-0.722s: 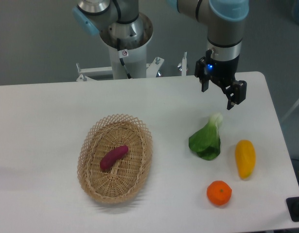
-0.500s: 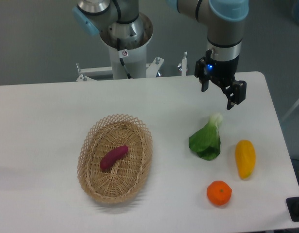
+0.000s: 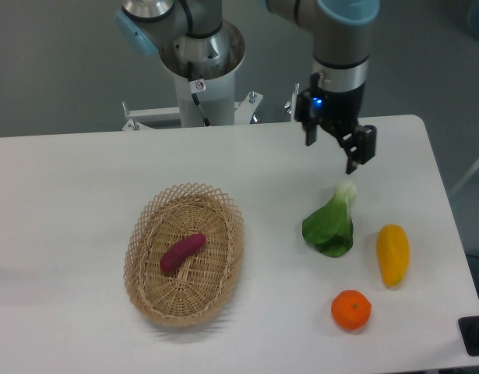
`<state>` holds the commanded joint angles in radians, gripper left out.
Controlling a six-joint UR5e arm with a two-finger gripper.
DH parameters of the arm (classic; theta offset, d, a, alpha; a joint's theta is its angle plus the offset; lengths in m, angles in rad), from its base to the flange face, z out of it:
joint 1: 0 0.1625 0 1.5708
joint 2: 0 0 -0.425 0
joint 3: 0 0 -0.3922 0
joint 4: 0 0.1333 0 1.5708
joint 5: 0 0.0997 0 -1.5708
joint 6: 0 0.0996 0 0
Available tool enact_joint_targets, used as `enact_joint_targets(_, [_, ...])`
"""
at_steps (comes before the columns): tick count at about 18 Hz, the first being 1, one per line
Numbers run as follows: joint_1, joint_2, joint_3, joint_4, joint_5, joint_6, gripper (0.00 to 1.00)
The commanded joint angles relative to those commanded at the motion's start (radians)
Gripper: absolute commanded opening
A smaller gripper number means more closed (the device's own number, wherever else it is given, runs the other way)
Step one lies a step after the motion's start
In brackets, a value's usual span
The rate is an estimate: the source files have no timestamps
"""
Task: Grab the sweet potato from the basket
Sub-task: 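Move the open gripper over the wicker basket toward the purple sweet potato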
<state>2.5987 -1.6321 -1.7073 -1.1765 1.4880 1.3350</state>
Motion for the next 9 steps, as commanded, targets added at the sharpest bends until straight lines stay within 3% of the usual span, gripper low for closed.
enact_joint_targets(5, [-0.098,-0.04,-0.006,0.018,0.002,-0.287,1.0])
enact_joint_targets(9, [-0.155,-0.08,-0.034,0.121,-0.017,-0.338,1.0])
